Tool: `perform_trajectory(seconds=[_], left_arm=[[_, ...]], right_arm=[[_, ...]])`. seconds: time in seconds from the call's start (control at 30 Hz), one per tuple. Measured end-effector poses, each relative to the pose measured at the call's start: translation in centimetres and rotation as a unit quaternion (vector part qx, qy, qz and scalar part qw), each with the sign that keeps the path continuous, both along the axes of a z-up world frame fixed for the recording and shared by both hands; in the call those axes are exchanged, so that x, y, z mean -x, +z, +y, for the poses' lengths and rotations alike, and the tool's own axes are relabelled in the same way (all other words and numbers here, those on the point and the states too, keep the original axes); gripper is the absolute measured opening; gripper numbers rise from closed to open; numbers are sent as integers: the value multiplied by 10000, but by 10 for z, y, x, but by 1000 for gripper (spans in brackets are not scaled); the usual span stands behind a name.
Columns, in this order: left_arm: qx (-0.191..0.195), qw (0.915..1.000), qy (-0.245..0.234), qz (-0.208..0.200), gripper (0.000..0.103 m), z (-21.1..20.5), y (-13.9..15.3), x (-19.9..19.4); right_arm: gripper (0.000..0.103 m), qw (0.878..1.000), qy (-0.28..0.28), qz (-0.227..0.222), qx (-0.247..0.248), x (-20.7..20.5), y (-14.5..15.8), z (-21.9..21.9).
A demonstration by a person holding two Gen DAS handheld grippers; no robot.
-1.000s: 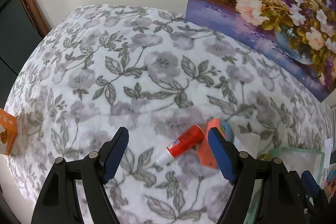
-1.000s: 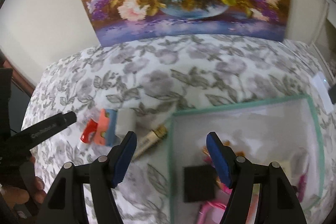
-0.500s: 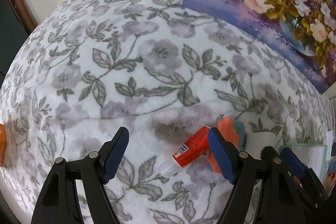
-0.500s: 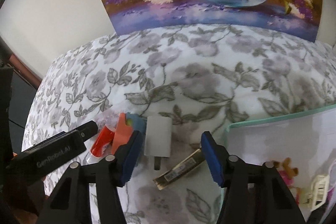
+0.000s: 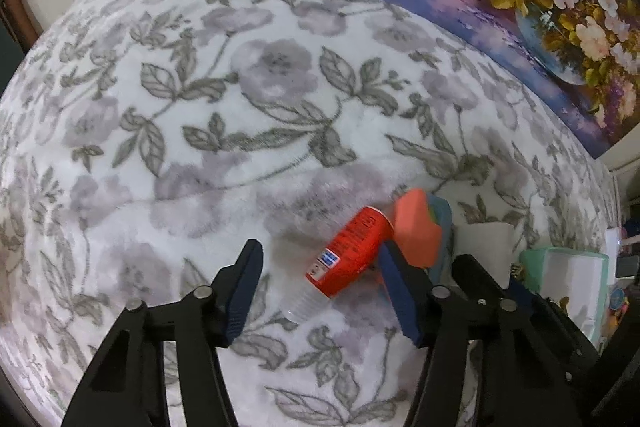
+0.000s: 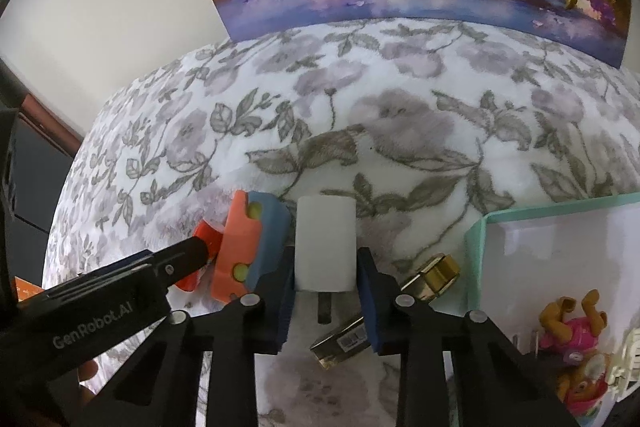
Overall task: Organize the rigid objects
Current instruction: 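Grasp the white charger with the right tool while the left tool grasps the red glue tube, then lift and carry the white charger and red glue tube over the tray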
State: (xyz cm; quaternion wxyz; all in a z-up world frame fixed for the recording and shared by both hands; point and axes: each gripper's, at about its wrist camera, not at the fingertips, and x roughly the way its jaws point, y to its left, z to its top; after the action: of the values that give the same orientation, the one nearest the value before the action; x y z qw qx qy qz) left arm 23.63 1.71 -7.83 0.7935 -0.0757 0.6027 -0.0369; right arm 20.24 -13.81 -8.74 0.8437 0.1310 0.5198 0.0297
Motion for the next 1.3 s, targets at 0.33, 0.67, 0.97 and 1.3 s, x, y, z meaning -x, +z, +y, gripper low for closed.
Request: perform_trajectory(seconds=[0.33,0.67,0.97,1.3], left_arm=[[71,9999,-56,76,53,-1,-3,3],[-241,9996,-98,141,37,1,-11,6],[-348,9994,-89,-3,30,1,-3,11],[-385,9980,-29,-491,30,0,46,38]], right_arm=[[29,10000,69,12,65,2,0,1],[29,9999,36,80,76,5,1,-3],[29,9999,62,133,22,9,4,-6],[29,9999,8,-95,42,28,39,-17]])
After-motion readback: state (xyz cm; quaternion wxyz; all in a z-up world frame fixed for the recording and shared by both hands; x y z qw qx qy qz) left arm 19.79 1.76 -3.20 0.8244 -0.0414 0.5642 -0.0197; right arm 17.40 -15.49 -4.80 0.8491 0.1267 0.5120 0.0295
